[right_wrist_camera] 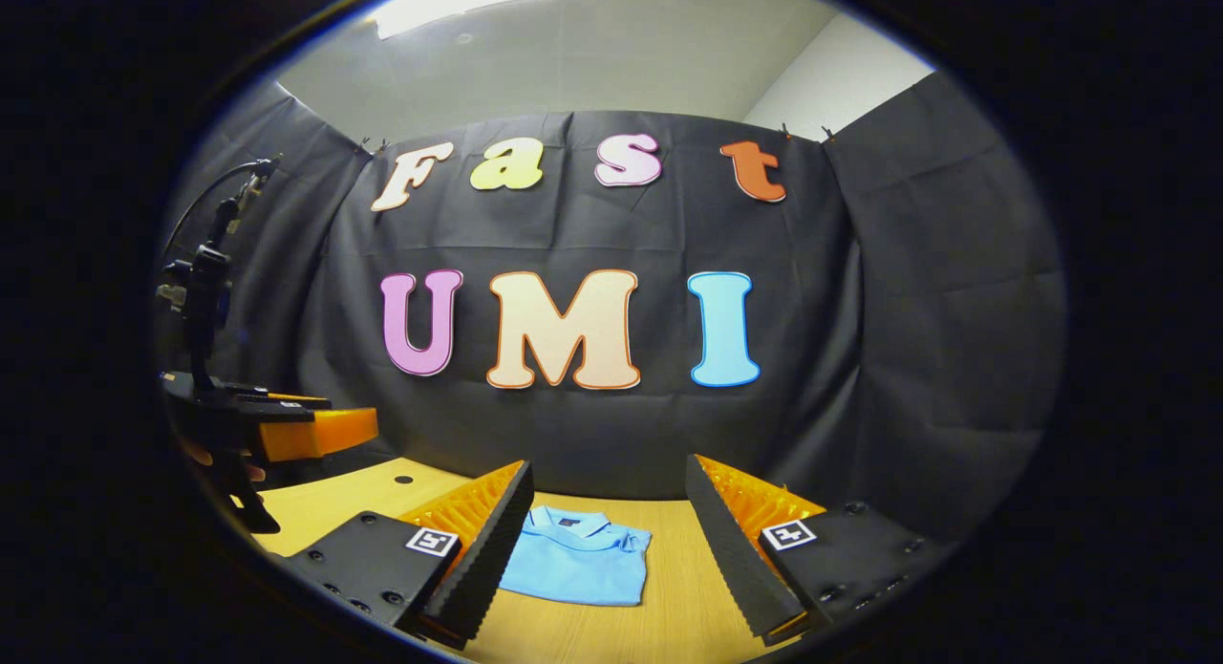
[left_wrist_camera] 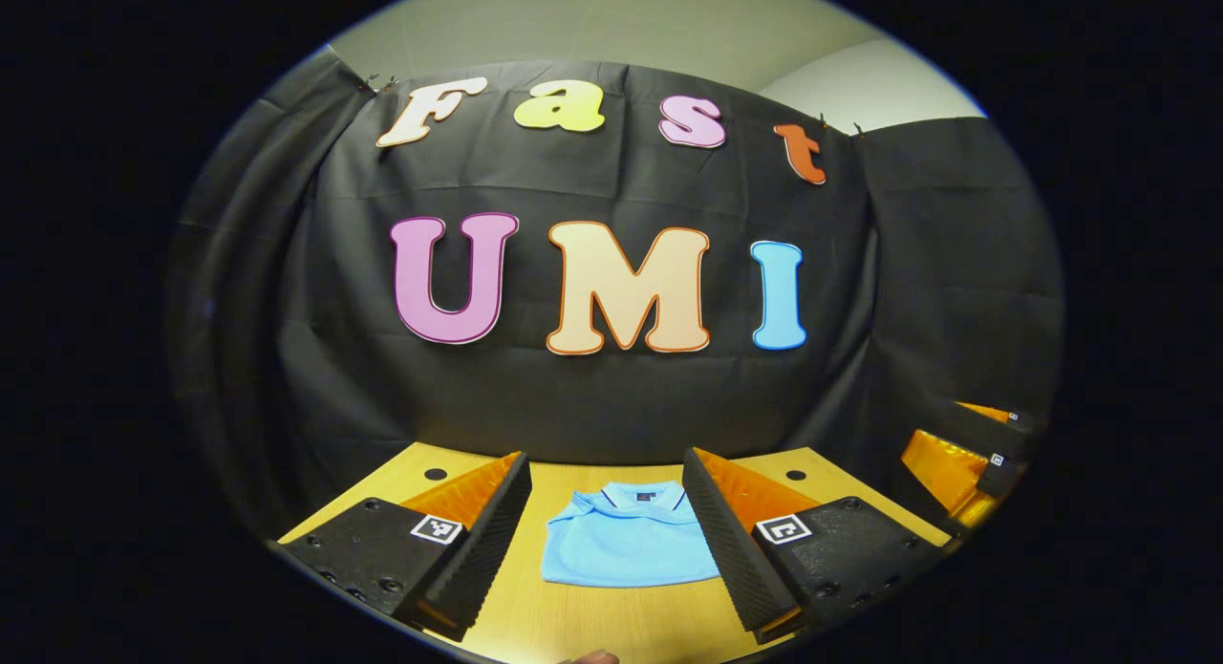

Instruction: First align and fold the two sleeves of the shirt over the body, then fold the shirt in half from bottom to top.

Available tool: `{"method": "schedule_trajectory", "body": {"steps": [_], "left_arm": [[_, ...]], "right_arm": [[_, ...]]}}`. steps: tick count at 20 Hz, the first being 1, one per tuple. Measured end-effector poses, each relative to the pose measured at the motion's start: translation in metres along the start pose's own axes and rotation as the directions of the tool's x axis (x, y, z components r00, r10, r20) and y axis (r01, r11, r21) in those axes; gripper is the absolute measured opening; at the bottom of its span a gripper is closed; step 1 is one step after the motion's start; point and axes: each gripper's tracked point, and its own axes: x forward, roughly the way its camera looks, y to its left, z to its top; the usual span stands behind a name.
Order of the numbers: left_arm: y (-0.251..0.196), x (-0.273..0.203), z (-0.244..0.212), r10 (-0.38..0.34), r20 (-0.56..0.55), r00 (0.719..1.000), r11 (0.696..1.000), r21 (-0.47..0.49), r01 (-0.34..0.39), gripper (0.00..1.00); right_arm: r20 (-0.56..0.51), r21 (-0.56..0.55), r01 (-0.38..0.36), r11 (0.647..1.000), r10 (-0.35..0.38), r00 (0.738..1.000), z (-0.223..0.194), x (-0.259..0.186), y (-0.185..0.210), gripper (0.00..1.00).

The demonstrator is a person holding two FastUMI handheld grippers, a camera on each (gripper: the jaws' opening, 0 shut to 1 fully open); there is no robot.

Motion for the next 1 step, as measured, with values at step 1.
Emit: {"method": "schedule_trajectory", "body": {"steps": [1], "left_arm": [[0.0022,-0.0013,-0.0009,0.005,-0.007,1.0,1.0,0.009,-0.005,0.94]], "right_arm": [[-0.006,0.007,-0.009,1.0,0.009,1.0,-0.0011,-0.0013,0.0022,0.99]]}}
